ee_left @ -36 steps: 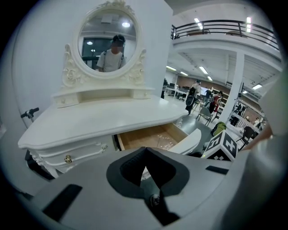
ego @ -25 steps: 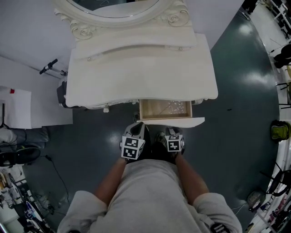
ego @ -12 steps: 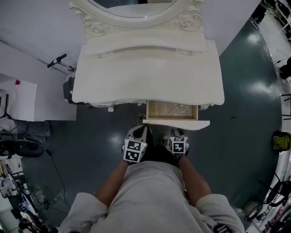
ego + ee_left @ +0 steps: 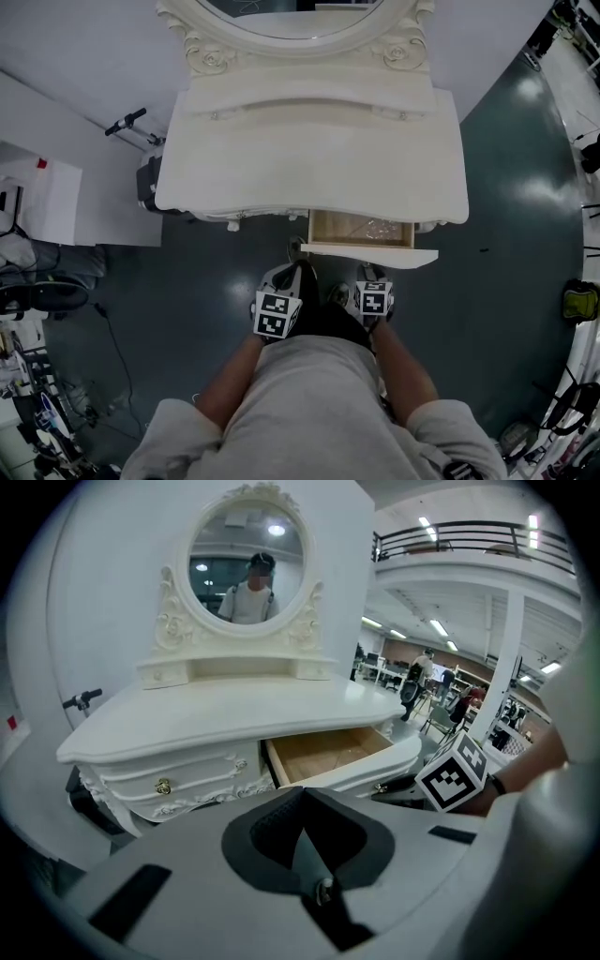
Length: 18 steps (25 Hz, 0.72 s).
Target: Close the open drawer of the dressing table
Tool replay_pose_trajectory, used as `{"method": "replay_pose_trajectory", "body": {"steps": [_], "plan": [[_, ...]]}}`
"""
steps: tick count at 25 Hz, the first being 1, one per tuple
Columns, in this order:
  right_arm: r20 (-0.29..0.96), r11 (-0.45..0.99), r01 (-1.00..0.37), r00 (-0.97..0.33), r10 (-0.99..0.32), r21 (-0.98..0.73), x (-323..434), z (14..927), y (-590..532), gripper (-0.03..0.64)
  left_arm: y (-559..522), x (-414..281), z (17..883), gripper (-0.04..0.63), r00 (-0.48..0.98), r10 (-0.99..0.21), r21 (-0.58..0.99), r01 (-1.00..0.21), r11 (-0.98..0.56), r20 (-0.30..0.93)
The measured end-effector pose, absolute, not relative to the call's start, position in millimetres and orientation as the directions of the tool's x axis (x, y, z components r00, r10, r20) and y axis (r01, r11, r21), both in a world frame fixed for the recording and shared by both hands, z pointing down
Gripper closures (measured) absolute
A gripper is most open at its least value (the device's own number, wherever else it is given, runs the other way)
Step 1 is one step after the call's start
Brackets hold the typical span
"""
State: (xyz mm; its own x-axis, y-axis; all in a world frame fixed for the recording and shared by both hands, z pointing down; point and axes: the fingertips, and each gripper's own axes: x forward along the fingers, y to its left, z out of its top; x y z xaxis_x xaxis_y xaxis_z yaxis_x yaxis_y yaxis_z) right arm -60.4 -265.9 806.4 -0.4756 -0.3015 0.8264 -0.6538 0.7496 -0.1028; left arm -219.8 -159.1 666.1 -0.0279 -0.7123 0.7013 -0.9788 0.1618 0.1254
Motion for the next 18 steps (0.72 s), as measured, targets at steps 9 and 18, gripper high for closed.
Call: {"method": "replay_pose_trajectory", "body": {"steps": [9,18], "plan": [[0.824,0.75,-0.655,-0.474,-0.31,-0.095,-66.8,806.6,-274.3,0.472,-152.0,-236.3,667.4,0.588,-0.053,-0.707,0.127,-0.972,0.2,0.705],[0.817,0.743,-0.664,-0.471,-0.332,-0.081,-72.0,806.7,-283.7,0.472,-134.5,-251.9,670.7,0.588,-0.089,-0.695,0.127,-0.959,0.254,0.714]]}}
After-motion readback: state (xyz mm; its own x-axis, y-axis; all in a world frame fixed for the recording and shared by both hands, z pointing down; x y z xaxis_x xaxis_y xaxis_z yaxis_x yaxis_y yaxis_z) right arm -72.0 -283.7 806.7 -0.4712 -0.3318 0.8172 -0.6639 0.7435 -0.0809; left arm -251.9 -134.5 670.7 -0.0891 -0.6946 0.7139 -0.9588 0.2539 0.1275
